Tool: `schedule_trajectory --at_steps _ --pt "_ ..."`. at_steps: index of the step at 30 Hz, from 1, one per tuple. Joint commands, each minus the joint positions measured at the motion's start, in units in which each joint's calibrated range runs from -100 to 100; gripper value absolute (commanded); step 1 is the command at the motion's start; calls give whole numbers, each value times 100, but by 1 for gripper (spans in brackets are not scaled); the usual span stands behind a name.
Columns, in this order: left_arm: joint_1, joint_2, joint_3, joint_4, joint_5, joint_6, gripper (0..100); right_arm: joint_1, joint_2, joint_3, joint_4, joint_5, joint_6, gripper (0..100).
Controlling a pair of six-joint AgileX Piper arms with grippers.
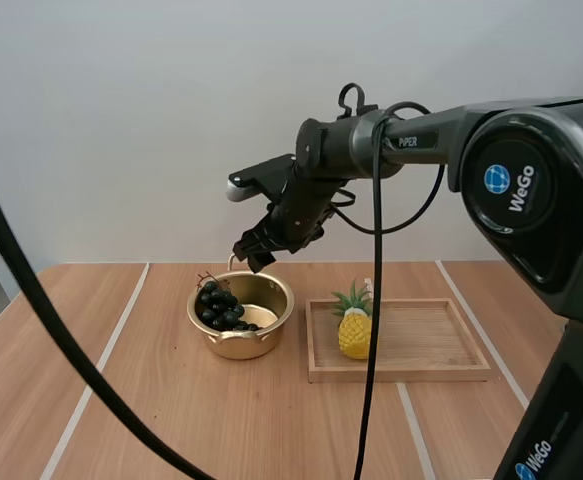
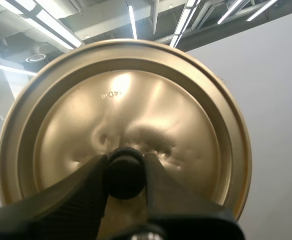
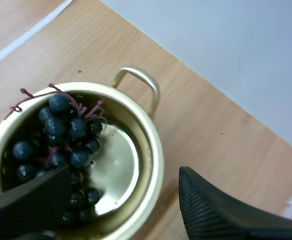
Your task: Open the pot, put the grape inside, and close it
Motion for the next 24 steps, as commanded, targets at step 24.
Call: schedule_trajectory --at_steps 24 --pt "-15 967 -16 177 0 9 0 -597 -3460 -20 -3397 -1570 2695 100"
